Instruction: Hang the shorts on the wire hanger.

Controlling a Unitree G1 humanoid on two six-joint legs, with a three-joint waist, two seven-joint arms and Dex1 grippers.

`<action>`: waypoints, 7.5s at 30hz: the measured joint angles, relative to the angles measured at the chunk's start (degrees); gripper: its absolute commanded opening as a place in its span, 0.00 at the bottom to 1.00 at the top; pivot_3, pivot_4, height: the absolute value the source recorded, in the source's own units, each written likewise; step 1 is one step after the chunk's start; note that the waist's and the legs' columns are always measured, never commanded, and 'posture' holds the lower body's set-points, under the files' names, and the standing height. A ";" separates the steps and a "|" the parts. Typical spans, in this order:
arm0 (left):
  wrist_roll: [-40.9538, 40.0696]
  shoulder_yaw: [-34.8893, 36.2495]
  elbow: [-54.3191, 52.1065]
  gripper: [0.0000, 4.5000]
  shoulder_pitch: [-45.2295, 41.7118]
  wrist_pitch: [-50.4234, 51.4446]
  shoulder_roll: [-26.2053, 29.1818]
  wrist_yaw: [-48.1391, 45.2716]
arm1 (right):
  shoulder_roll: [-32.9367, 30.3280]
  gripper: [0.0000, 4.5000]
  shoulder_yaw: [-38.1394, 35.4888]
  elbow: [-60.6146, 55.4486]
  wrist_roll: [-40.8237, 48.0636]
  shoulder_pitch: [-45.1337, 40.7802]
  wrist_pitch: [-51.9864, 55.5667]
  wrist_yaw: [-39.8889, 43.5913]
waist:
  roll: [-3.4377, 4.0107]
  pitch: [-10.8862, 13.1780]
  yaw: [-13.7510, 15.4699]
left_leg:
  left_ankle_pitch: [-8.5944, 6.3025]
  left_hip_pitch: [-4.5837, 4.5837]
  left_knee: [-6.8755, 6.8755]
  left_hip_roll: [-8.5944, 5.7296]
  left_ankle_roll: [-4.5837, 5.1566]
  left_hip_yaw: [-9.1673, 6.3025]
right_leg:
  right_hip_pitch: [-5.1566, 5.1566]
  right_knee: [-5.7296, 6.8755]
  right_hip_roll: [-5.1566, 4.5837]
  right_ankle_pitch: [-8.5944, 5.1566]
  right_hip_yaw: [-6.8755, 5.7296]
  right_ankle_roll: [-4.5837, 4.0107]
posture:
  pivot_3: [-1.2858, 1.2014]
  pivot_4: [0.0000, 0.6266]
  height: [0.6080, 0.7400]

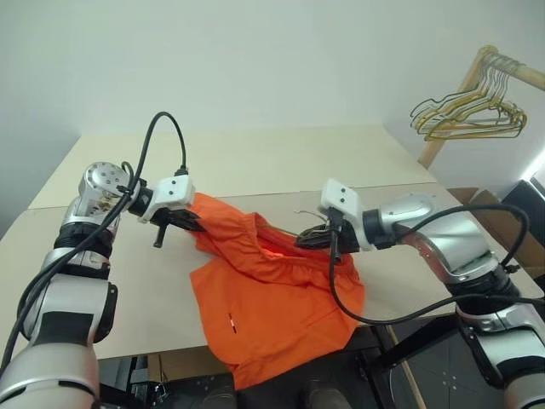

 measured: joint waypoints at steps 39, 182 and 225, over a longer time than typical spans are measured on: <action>-1.29 -7.82 -6.85 0.07 -4.83 -3.51 -8.32 3.24 | -2.26 0.03 3.15 4.71 -2.32 -13.55 1.28 9.86 | 0.02 0.01 -0.18 | -0.01 -0.06 0.00 -0.03 -0.01 0.05 | -0.11 0.04 -0.02 0.01 0.04 0.00 | 0.50 0.00 1.00; -46.22 17.98 -62.50 0.99 11.66 53.46 -18.00 41.74 | 0.14 0.00 -86.91 22.28 0.61 -12.42 42.64 -89.00 | 1.01 -0.47 -9.25 | -0.05 0.94 -0.81 -0.64 0.09 -0.23 | 0.54 -0.37 -0.12 0.01 1.28 0.43 | 0.45 0.00 1.00; -44.99 17.98 -62.50 1.00 12.28 49.88 -15.29 41.97 | 0.45 0.99 -53.59 3.52 -29.15 7.37 -5.69 -83.87 | 1.05 -0.45 -8.96 | -0.07 1.05 -0.82 -0.72 0.13 0.07 | 0.49 -0.40 -0.08 -0.07 1.82 0.91 | 0.47 0.00 1.00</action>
